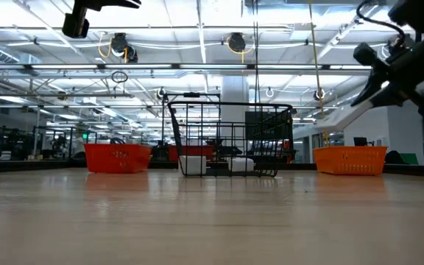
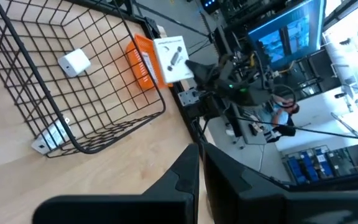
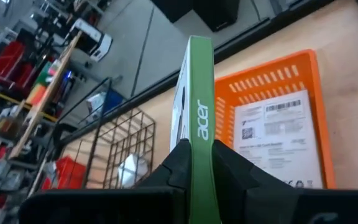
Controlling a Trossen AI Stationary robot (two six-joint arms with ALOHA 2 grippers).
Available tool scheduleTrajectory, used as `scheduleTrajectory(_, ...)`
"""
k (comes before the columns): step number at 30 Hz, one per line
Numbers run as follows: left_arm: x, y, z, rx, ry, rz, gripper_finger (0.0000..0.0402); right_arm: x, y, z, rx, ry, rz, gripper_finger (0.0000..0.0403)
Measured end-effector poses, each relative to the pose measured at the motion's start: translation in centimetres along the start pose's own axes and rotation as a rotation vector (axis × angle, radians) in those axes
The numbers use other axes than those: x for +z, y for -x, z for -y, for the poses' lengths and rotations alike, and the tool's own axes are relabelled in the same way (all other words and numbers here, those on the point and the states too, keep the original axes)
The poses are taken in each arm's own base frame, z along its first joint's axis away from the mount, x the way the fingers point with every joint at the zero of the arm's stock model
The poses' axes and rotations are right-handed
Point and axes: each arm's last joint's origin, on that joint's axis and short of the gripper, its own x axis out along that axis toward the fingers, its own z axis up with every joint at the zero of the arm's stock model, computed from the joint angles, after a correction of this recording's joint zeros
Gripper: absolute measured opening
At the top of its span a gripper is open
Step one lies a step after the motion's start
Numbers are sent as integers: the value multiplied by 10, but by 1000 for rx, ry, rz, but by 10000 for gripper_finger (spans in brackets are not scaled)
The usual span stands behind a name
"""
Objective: Pick and place items into bin
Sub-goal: Stack the white box on top of the white box
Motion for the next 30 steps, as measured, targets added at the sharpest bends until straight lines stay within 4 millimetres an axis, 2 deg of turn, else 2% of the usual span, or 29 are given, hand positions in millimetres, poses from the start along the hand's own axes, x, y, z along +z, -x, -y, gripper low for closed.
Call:
scheduleTrajectory(7, 0, 0, 1, -12, 33, -14, 26, 7, -11, 10, -114, 44, 82, 31)
scheduleTrajectory(15, 0, 0, 1, -10, 51, -10, 26, 15, -22, 6, -138, 116, 21, 31)
scheduleTrajectory(22, 0, 0, 1, -10, 72, -11, 26, 19, -36, 10, -192, 66, -24, 33)
scheduleTrajectory(24, 0, 0, 1, -9, 70, -11, 26, 14, -42, 15, -181, 41, -85, 56)
scheduleTrajectory(26, 0, 0, 1, -9, 69, -11, 26, 9, -49, 19, -141, -3, -142, 95)
scheduleTrajectory(30, 0, 0, 1, -9, 69, -11, 26, 2, -60, 21, 22, -48, -193, 169)
